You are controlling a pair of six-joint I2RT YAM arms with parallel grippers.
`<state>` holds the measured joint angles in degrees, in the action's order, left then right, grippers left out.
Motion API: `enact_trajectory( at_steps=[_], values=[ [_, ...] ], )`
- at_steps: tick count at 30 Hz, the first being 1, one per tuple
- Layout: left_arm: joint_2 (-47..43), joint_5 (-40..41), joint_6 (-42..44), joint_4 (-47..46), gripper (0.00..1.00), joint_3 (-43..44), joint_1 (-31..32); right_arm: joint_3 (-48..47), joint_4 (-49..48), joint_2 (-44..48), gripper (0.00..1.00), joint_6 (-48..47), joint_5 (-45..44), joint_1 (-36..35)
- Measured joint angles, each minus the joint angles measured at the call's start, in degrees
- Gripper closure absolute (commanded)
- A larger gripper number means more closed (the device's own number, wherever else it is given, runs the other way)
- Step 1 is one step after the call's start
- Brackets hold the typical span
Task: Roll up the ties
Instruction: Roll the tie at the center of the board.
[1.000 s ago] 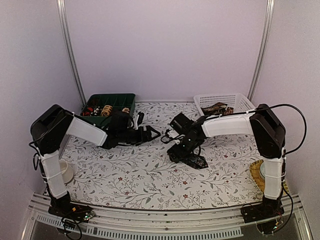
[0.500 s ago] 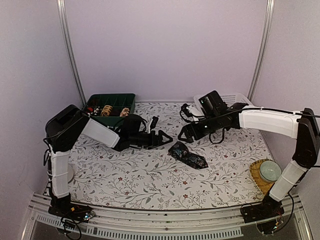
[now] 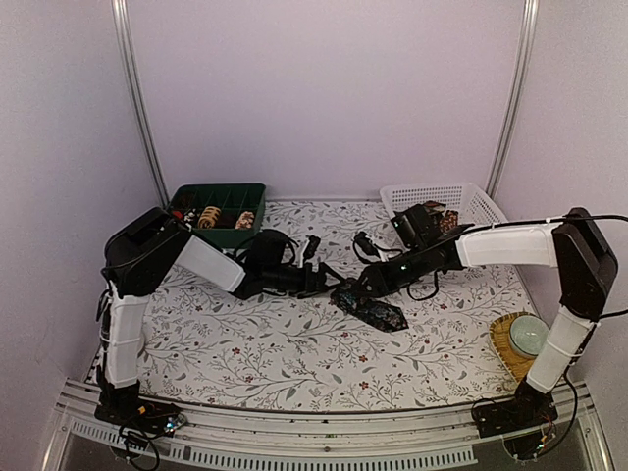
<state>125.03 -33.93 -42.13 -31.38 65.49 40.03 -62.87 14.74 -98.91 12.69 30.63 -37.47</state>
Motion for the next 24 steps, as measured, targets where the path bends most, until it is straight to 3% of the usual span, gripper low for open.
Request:
enact_trajectory(
  at_steps=[6, 24],
  values=[
    [1.31, -1.53, 0.09, -0.98, 0.10, 1.11, 0.00, -0.33, -0.42, -3.39, 0.69, 0.17, -0.09, 0.46],
    [5.84, -6.99, -0.46, -3.91, 0.25, 5.46, 0.74, -1.75, -2.58, -8.74, 0.78, -0.37, -1.44, 2.29]
  ],
)
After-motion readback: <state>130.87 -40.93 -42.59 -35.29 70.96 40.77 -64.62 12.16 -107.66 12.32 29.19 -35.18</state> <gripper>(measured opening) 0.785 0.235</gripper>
